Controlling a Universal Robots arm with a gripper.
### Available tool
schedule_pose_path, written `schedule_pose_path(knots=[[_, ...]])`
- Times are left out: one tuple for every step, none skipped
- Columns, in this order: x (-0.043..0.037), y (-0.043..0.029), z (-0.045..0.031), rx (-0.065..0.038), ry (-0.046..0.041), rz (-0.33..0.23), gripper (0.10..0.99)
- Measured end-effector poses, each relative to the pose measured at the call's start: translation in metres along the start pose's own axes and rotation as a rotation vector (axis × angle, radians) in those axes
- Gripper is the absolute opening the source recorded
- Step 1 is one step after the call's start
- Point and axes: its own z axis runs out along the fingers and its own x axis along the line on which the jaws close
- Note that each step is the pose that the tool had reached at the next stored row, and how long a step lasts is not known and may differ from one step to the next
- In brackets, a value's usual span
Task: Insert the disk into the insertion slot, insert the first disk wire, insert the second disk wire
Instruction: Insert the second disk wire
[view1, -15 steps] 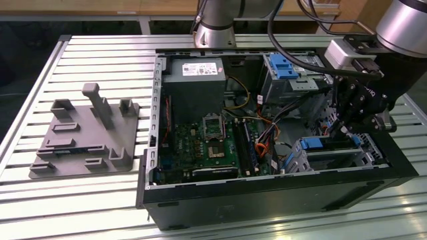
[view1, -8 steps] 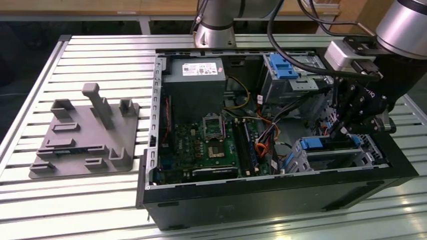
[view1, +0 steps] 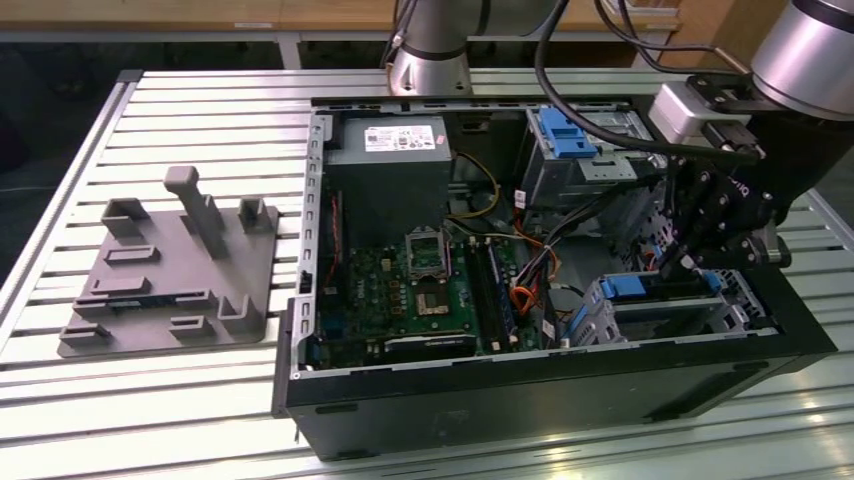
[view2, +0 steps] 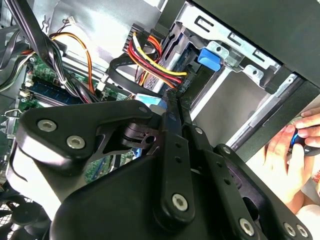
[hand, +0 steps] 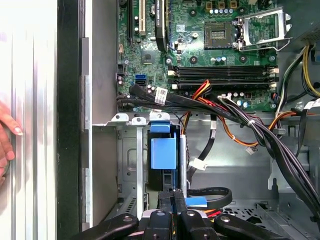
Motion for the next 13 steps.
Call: schedule_pose_path(knots=[[0.0006,-0.0001,0.0003,0.0,0.0001,0.0,0.141],[0.0014,-0.0001,0.0006,0.0,0.0,0.0,0.141],[0.0015,-0.0001,0.0006,0.0,0.0,0.0,0.141],[0.0016,-0.0001,0.0007,0.0,0.0,0.0,0.141],[0.0018,-0.0001,0.0008,0.0,0.0,0.0,0.141],[0.0019,-0.0001,0.0008,0.0,0.0001,0.0,0.141],[0.002,-0.0001,0.0009,0.0,0.0001,0.0,0.141],[0.0021,-0.0002,0.0011,0.0,-0.0001,-0.001,0.141],[0.0023,-0.0002,0.0012,0.0,-0.0001,-0.001,0.141],[0.0024,-0.0001,0.0013,0.0,0.0,-0.001,0.141],[0.0026,-0.0001,0.0014,0.0,0.0001,-0.001,0.141],[0.0027,-0.0002,0.0015,0.0,0.0001,-0.001,0.141],[0.0028,-0.0002,0.0016,0.0,0.0001,-0.001,0.141]])
